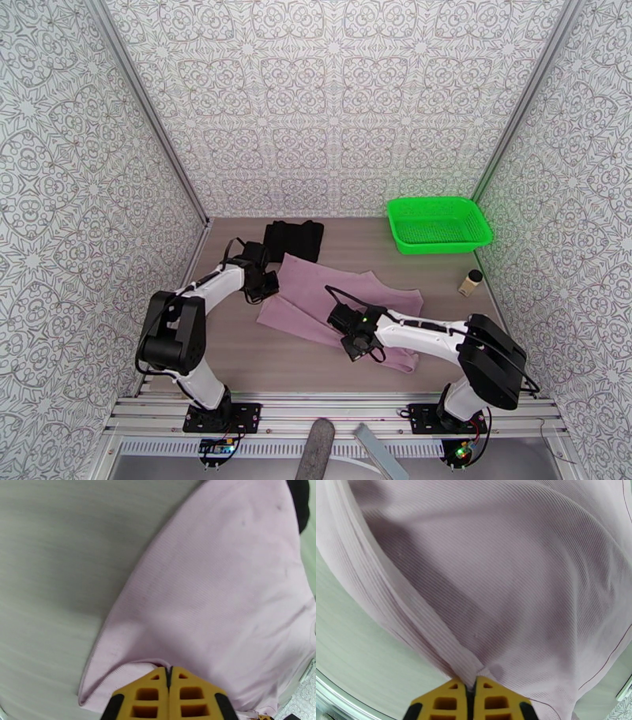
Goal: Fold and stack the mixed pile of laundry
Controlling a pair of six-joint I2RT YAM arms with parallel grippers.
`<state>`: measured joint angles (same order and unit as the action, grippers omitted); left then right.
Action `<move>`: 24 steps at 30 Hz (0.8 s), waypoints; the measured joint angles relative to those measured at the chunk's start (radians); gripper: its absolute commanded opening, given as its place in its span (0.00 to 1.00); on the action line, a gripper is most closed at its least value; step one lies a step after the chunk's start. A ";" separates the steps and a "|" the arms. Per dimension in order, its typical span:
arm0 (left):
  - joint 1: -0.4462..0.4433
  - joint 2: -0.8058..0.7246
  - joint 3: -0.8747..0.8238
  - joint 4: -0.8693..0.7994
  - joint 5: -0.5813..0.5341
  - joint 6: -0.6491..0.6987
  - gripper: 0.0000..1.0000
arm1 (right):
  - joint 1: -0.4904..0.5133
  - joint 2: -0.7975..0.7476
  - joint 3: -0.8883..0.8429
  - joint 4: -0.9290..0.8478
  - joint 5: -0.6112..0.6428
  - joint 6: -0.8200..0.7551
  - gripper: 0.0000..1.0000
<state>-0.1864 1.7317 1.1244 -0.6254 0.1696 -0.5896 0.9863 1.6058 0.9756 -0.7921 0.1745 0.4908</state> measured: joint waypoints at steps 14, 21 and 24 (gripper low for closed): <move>-0.004 0.023 0.013 0.043 -0.075 0.023 0.45 | -0.013 0.020 0.000 0.006 0.050 0.084 0.34; -0.035 -0.084 -0.014 0.055 -0.100 0.017 0.31 | -0.024 0.004 0.000 -0.006 0.119 0.150 0.41; -0.050 -0.188 -0.084 0.053 -0.109 0.011 0.12 | -0.032 -0.008 0.006 -0.024 0.161 0.174 0.28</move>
<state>-0.2359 1.5436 1.0401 -0.5720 0.0605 -0.5781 0.9539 1.5982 0.9821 -0.8162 0.3355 0.6651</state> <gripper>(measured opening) 0.240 0.360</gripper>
